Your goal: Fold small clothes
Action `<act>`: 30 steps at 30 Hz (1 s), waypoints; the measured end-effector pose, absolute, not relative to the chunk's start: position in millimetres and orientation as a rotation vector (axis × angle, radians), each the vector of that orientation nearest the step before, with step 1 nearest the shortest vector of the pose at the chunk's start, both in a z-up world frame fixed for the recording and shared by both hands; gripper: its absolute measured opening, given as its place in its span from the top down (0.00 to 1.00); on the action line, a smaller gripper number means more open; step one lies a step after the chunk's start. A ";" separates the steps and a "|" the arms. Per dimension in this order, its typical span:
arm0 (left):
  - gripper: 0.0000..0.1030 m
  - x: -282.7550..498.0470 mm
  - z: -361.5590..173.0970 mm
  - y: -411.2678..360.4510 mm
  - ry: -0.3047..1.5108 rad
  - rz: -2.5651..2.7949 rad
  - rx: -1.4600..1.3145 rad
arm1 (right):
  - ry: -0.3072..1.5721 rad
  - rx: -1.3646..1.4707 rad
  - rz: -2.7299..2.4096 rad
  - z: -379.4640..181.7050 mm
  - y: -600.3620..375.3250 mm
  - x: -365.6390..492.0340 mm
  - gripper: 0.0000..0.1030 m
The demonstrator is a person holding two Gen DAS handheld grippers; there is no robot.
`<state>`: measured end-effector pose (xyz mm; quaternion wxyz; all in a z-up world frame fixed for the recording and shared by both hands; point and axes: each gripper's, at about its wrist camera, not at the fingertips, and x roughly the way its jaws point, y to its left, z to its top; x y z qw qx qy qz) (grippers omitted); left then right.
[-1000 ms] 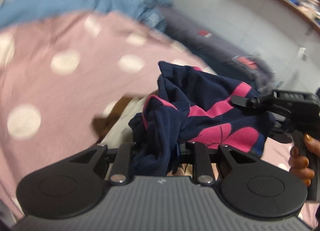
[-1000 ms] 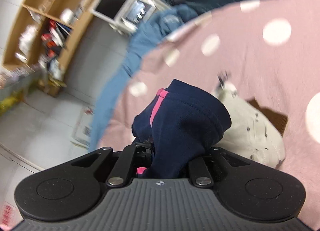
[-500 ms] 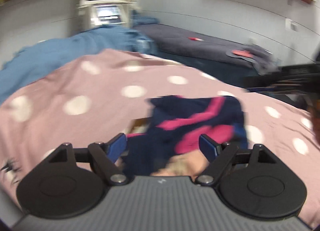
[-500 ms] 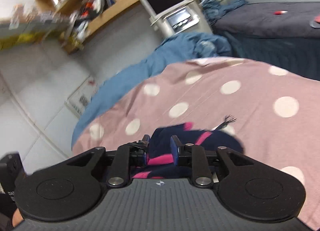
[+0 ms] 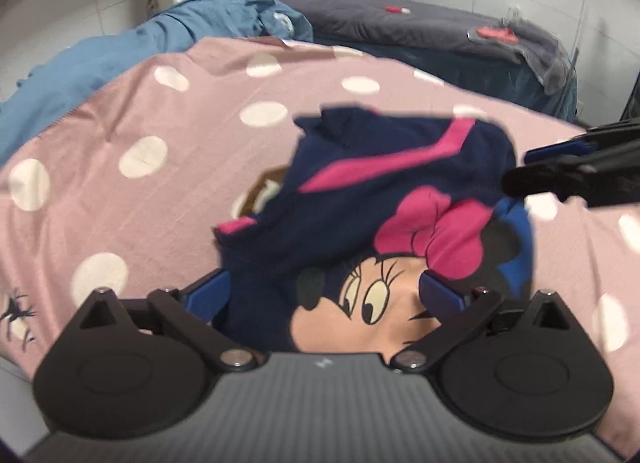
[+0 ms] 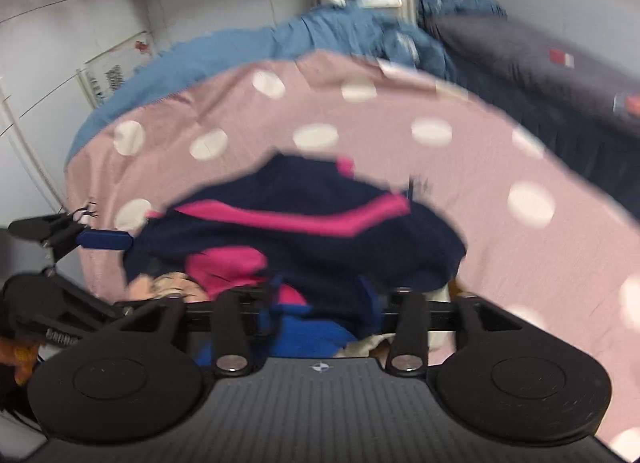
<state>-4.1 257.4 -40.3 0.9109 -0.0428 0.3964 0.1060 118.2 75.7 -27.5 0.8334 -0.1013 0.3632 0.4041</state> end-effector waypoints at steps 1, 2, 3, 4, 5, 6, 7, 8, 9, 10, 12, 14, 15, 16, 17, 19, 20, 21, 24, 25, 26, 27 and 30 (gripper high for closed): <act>0.00 -11.5 -25.7 256.5 0.804 0.225 -0.084 | 0.760 -0.233 0.865 -13.9 75.2 109.8 0.00; 0.00 -17.3 -13.2 254.4 0.793 0.239 -0.069 | 0.771 -0.254 0.876 -1.4 76.4 102.3 0.00; 0.00 -21.2 -0.6 251.9 0.785 0.255 -0.049 | 0.787 -0.272 0.890 8.2 79.7 96.8 0.00; 0.00 -24.9 9.6 247.7 0.776 0.270 -0.024 | 0.800 -0.292 0.906 16.7 82.1 90.0 0.00; 0.00 -28.1 17.8 242.6 0.770 0.286 0.005 | 0.822 -0.308 0.919 21.6 84.3 85.7 0.00; 0.00 -29.4 23.7 236.6 0.776 0.300 0.036 | 0.855 -0.321 0.927 23.8 86.4 82.6 0.00; 0.00 -29.5 26.6 231.1 0.791 0.306 0.067 | 0.888 -0.331 0.930 24.5 89.2 79.9 0.00; 0.00 -28.6 26.8 227.0 0.806 0.311 0.096 | 0.920 -0.336 0.927 23.0 92.5 78.8 0.00; 0.00 -27.2 25.3 223.9 0.829 0.327 0.117 | 0.950 -0.346 0.923 20.5 94.7 77.2 0.00; 0.00 -25.7 22.8 221.5 0.852 0.339 0.130 | 0.974 -0.364 0.918 17.4 97.0 75.9 0.00; 0.00 -25.0 16.7 217.9 0.876 0.330 0.152 | 0.994 -0.400 0.902 9.4 101.4 75.6 0.00; 0.00 -25.1 10.3 216.3 0.898 0.293 0.164 | 1.014 -0.412 0.878 3.8 100.3 76.0 0.00; 0.00 -25.3 7.2 216.8 0.903 0.274 0.159 | 1.023 -0.422 0.870 1.4 101.3 77.0 0.00; 0.00 -24.3 3.3 218.7 0.908 0.256 0.150 | 1.028 -0.433 0.867 -0.4 102.6 77.5 0.00; 0.00 -23.9 1.2 219.9 0.916 0.243 0.140 | 1.028 -0.452 0.866 -1.8 104.1 77.3 0.00; 0.00 -22.0 -4.6 222.5 0.924 0.223 0.134 | 1.029 -0.504 0.858 -4.5 108.2 77.1 0.00; 0.00 -21.4 -6.4 222.8 0.925 0.215 0.137 | 1.032 -0.532 0.850 -7.0 110.5 77.3 0.00; 0.00 -20.0 -8.7 222.8 0.932 0.208 0.141 | 1.037 -0.563 0.849 -10.4 113.6 76.9 0.00; 0.00 -16.4 -15.3 223.4 0.953 0.177 0.149 | 1.052 -0.613 0.853 -17.4 119.6 78.0 0.00; 0.00 -14.9 -16.5 224.4 0.960 0.166 0.144 | 1.058 -0.624 0.855 -18.7 121.4 78.5 0.00; 0.00 -14.2 -17.8 225.6 0.963 0.154 0.136 | 1.061 -0.636 0.854 -19.7 123.0 79.0 0.00; 0.00 -13.8 -18.6 227.0 0.965 0.147 0.128 | 1.058 -0.649 0.853 -20.2 124.5 79.1 0.00; 0.00 -13.5 -19.9 230.0 0.965 0.140 0.107 | 1.045 -0.689 0.852 -21.5 128.6 77.6 0.00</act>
